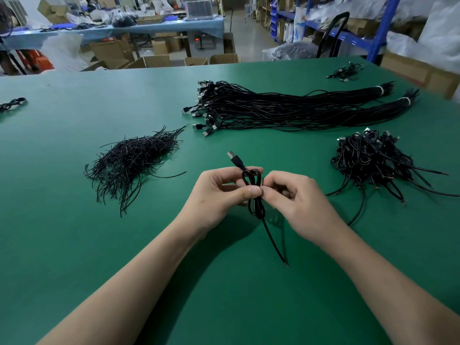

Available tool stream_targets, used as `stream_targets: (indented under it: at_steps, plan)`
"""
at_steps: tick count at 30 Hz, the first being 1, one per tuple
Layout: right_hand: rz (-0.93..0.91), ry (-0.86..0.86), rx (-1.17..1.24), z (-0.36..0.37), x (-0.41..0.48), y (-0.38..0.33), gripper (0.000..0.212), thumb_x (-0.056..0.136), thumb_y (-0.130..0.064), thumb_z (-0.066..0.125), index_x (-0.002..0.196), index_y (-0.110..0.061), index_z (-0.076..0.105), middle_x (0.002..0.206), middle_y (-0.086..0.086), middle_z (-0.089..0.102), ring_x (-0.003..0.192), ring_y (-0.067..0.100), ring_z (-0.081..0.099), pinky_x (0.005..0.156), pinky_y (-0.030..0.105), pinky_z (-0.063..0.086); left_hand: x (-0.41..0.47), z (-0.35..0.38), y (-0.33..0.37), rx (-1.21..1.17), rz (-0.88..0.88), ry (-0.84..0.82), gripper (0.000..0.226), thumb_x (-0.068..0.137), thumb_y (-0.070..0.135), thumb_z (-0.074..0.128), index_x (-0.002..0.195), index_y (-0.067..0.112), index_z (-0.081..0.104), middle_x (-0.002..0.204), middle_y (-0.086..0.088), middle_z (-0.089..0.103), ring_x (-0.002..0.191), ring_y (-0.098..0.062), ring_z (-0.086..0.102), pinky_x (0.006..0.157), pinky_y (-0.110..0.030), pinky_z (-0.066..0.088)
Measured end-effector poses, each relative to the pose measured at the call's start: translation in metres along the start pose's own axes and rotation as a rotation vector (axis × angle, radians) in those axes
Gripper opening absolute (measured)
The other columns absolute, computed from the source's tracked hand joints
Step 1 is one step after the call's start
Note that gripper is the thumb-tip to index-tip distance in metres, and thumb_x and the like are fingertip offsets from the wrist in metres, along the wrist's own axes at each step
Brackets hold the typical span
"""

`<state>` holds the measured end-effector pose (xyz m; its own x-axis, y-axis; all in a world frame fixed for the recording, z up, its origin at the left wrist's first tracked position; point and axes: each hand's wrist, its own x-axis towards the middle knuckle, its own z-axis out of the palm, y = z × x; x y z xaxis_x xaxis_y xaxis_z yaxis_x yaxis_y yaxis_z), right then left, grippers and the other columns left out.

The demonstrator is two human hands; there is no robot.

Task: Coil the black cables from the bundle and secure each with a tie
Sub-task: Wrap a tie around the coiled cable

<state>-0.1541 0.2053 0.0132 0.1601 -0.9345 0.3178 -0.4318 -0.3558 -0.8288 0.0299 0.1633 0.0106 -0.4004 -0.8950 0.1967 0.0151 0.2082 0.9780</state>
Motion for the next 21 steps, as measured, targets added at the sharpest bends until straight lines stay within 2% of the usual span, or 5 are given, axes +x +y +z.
stream_targets:
  at_steps: [2, 7, 10, 16, 21]
  plan:
    - [0.079, -0.004, 0.148, 0.003, 0.001, -0.001, 0.028, 0.098, -0.021, 0.059, 0.072, -0.014, 0.054, 0.061, 0.002, 0.037, 0.057, 0.017, 0.032, 0.054, 0.037, 0.024, -0.001, 0.002, 0.003, 0.001, 0.056, 0.031, 0.013, 0.075, 0.021, 0.080, 0.083, 0.031, 0.080, 0.111, -0.035, 0.066, 0.084, -0.010, 0.070, 0.079, -0.020, 0.055]
    - [0.302, -0.006, 0.604, 0.011, 0.001, -0.003, 0.023, 0.100, -0.013, 0.052, 0.078, -0.015, 0.059, 0.059, -0.001, 0.032, 0.049, 0.009, 0.024, 0.046, 0.020, 0.019, -0.003, 0.003, 0.006, 0.303, 0.329, 0.126, 0.024, 0.080, 0.014, 0.083, 0.102, 0.023, 0.078, 0.093, 0.006, 0.077, 0.082, 0.003, 0.067, 0.075, -0.006, 0.043]
    - [0.419, -0.063, 0.826, 0.011, 0.002, -0.002, 0.031, 0.101, -0.016, 0.048, 0.072, -0.020, 0.059, 0.058, -0.005, 0.034, 0.048, 0.009, 0.024, 0.046, 0.024, 0.014, -0.003, 0.001, 0.008, 0.491, 0.498, 0.143, 0.021, 0.083, 0.018, 0.082, 0.104, 0.022, 0.078, 0.091, 0.009, 0.075, 0.084, -0.007, 0.068, 0.077, -0.018, 0.050]
    - [0.324, -0.136, 0.716, 0.003, 0.002, -0.002, 0.018, 0.105, -0.019, 0.047, 0.102, -0.005, 0.059, 0.062, 0.000, 0.042, 0.053, 0.011, 0.030, 0.048, 0.018, 0.025, -0.004, -0.002, 0.009, 0.604, 0.586, 0.152, 0.017, 0.088, 0.020, 0.079, 0.104, 0.024, 0.079, 0.082, 0.002, 0.069, 0.074, -0.016, 0.063, 0.065, -0.028, 0.047]
    - [0.249, -0.104, 0.563, 0.004, 0.001, -0.005, 0.036, 0.105, -0.026, 0.048, 0.097, 0.007, 0.056, 0.061, 0.001, 0.051, 0.052, 0.012, 0.037, 0.048, 0.017, 0.032, -0.004, -0.002, 0.011, 0.468, 0.489, 0.131, 0.019, 0.085, 0.019, 0.080, 0.100, 0.031, 0.077, 0.088, 0.004, 0.074, 0.076, -0.016, 0.066, 0.071, -0.025, 0.052]
